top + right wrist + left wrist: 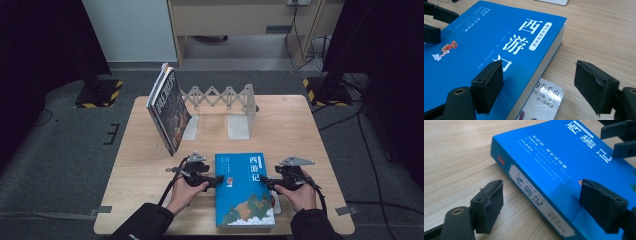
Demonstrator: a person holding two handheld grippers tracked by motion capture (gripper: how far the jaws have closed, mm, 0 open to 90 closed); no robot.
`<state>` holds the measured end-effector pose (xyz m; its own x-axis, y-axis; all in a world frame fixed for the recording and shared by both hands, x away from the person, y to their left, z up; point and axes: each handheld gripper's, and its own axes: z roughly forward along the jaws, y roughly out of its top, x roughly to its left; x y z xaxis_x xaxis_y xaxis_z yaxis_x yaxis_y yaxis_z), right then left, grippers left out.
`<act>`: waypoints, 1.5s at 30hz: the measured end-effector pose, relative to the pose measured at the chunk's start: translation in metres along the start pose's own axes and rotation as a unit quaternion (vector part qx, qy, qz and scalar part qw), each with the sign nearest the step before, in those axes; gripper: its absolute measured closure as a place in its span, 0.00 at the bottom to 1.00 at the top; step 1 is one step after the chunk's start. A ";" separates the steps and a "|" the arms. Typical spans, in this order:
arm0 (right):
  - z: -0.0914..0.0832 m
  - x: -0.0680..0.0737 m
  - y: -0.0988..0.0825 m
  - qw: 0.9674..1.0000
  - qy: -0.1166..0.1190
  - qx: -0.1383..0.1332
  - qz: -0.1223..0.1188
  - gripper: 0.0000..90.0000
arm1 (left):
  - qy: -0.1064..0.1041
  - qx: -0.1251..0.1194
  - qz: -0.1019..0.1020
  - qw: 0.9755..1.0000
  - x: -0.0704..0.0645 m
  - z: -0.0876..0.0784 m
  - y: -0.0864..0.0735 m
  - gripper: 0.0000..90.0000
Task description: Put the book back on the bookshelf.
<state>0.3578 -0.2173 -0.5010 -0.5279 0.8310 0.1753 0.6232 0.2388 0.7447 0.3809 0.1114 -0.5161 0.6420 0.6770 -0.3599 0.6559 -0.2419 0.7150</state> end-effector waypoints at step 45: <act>0.012 0.004 -0.004 0.999 0.039 -0.008 0.032 0.25 | -0.058 -0.038 -0.037 0.997 0.000 0.028 -0.013 0.00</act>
<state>0.3599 -0.2090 -0.5111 -0.5309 0.8029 0.2711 0.6477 0.1782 0.7408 0.3836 0.0955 -0.5423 0.6377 0.6043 -0.4777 0.6738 -0.1371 0.7261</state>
